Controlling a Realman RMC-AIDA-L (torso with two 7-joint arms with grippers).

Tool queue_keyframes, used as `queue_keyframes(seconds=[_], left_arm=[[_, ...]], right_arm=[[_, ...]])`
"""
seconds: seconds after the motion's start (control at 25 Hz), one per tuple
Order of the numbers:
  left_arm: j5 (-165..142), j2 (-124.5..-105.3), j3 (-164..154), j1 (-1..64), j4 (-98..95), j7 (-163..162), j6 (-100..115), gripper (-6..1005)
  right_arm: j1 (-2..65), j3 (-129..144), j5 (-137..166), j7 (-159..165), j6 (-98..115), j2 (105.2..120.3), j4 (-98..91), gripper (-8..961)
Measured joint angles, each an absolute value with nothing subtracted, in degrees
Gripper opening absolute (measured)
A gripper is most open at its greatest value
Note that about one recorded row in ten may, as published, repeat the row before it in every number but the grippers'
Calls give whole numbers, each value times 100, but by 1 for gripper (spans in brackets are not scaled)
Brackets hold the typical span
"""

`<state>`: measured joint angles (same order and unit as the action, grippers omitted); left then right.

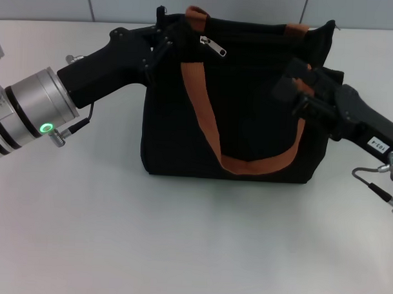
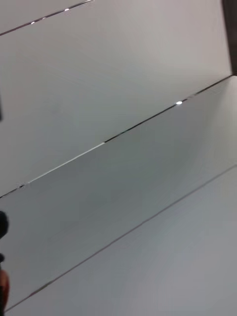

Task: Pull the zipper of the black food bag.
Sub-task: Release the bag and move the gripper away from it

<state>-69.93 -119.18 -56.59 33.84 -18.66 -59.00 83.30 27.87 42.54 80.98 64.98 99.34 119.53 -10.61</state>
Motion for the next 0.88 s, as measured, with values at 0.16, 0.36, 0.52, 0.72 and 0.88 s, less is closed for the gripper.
queue_keyframes(seconds=[0.16, 0.36, 0.52, 0.72, 0.88], left_arm=[[-6987, -11918, -5669, 3375, -1863, -5886, 8331, 30], [-6984, -11918, -5673, 3374, -1863, -5875, 8341, 30], [-6969, -11917, -5679, 3385, -1815, -5548, 8394, 30], [-6767, -11918, -5685, 3519, -1482, -4969, 8513, 29], [-6751, -11918, -5684, 3572, -1518, -4964, 8534, 29]], right_arm=[[2850, 4289, 8058, 6748, 10107, 11945, -1148, 789], [2931, 4262, 8050, 6769, 9983, 11955, -1227, 786], [3060, 4253, 7979, 6786, 9836, 11956, -1223, 784], [3147, 4254, 7760, 6820, 9806, 11963, -1209, 411], [3233, 4301, 7697, 6981, 9509, 11959, -1231, 284]])
